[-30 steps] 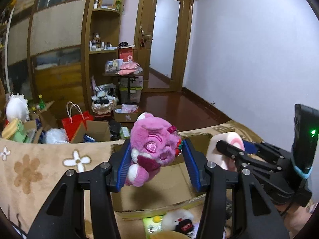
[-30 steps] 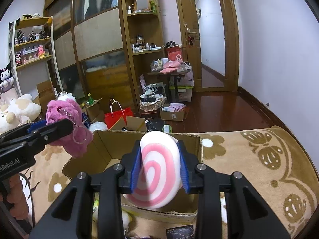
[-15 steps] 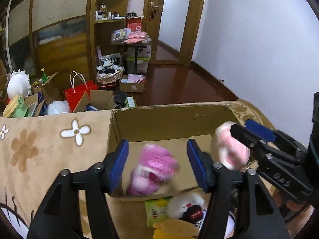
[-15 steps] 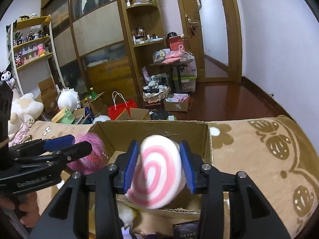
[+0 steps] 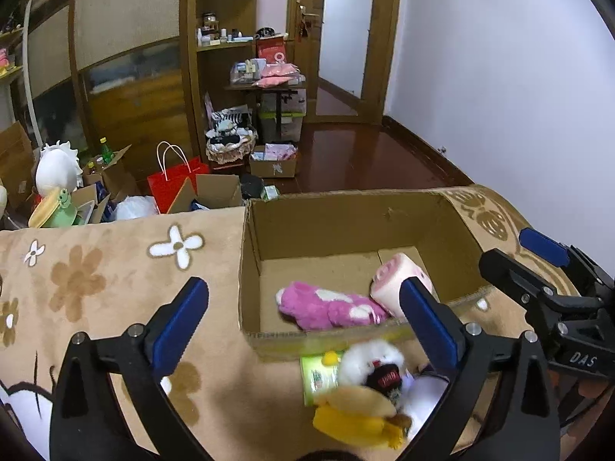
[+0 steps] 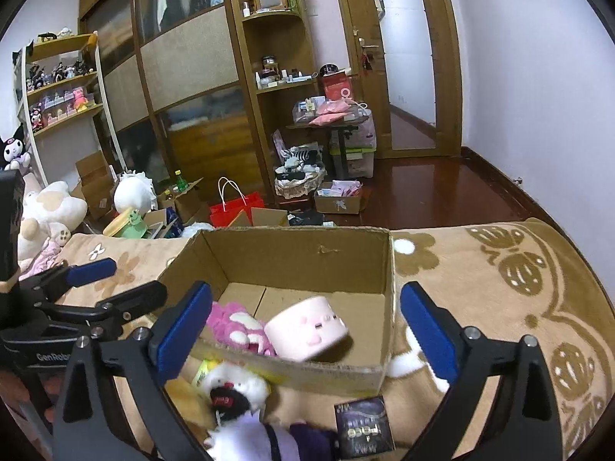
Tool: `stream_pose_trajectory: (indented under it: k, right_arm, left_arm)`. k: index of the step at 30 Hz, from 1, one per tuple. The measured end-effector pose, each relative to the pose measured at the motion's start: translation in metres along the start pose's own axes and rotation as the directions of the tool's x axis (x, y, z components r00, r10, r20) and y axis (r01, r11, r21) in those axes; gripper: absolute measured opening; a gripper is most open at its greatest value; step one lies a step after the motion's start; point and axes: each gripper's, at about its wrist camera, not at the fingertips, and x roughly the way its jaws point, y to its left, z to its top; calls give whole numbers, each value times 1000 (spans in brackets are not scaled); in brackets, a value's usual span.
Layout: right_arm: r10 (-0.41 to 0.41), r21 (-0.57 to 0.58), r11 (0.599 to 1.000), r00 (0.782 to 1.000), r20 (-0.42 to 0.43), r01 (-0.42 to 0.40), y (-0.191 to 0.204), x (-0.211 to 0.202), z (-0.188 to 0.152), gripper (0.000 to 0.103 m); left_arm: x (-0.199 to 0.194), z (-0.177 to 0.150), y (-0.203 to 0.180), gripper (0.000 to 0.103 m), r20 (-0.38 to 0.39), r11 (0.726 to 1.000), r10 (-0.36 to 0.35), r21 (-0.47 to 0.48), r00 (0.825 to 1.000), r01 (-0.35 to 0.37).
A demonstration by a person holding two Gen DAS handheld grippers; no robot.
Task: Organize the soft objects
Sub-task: 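Grasp the dark tissue pack with the right tool while the left tool grasps the yellow banana plush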
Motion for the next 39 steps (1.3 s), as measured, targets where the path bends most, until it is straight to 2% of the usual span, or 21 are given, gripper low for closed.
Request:
stream_pose_trajectory:
  k: [13, 19, 31, 39]
  right_arm:
    - [-46, 16, 999, 998, -31, 47, 0, -39, -19, 103]
    - [-52, 22, 998, 996, -66, 54, 0, -48, -27, 103]
    - [-70, 85, 993, 988, -141, 83, -16, -30, -46, 103]
    - [-57, 119, 990, 981, -185, 79, -26, -6, -54, 103]
  left_arm:
    - [-41, -29, -12, 99, -54, 998, 28, 65, 998, -25]
    - [-50, -39, -12, 99, -79, 999, -20, 37, 997, 23]
    - [-24, -45, -11, 99, -132, 999, 15, 33, 991, -11]
    - [-2, -50, -13, 99, -192, 1000, -3, 3, 981, 4]
